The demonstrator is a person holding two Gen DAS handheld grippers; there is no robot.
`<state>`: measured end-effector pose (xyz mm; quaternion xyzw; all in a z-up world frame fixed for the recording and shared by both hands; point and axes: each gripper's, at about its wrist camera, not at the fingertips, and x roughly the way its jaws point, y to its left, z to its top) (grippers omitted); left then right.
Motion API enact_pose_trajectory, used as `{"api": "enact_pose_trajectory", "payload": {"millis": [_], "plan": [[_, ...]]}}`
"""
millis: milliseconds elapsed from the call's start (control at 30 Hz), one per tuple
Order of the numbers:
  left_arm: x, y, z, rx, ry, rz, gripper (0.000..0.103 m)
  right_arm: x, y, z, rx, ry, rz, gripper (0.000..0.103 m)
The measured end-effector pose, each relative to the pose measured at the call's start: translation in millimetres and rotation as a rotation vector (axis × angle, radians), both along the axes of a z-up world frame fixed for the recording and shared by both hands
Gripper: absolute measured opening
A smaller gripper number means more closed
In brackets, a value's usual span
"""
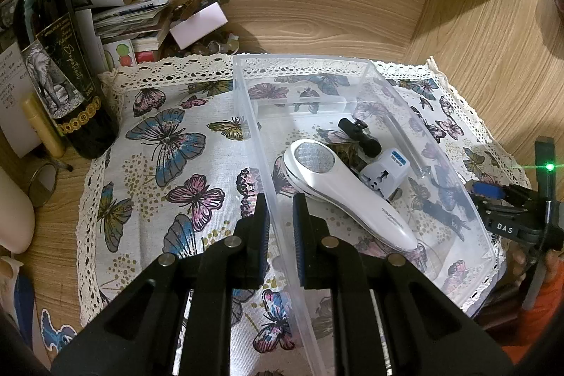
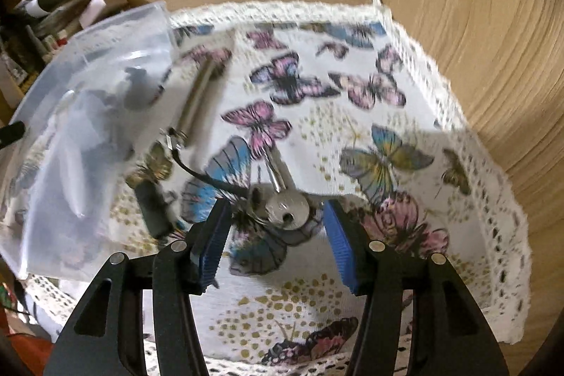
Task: Organize rigid objects
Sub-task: 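Reach the right gripper to the keys on the cloth and grasp them, then lift the keys into the clear box and release them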
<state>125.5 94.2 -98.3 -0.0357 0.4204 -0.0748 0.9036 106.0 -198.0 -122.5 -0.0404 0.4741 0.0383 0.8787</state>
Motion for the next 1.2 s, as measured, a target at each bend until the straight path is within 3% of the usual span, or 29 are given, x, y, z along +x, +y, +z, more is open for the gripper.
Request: {"api": "enact_pose_trajectory", "payload": {"millis": [233,300,400,700,1200], "plan": [[0.1,0.2,-0.1,0.000,-0.001,-0.001,0.012,5.2,-6.6,-1.3,0.024,-0.027,-0.013,0.049],[-0.1,0.0,-0.1,0.000,-0.001,-0.001,0.012,4.4,-6.3,-1.2,0.017,-0.035,-0.007,0.034],[-0.2,0.0,-0.1,0.000,-0.001,-0.001,0.012,3.7,-7.0,0.0,0.021,-0.037,-0.007,0.023],[-0.2,-0.2,-0.1,0.000,-0.001,-0.001,0.012,-3.7,-8.8,15.9,0.027,-0.095,-0.018,0.023],[-0.6,-0.3,-0.1,0.001,-0.001,-0.001,0.012,-3.9,22.3,83.7,0.013,-0.279,0.069,0.023]]}}
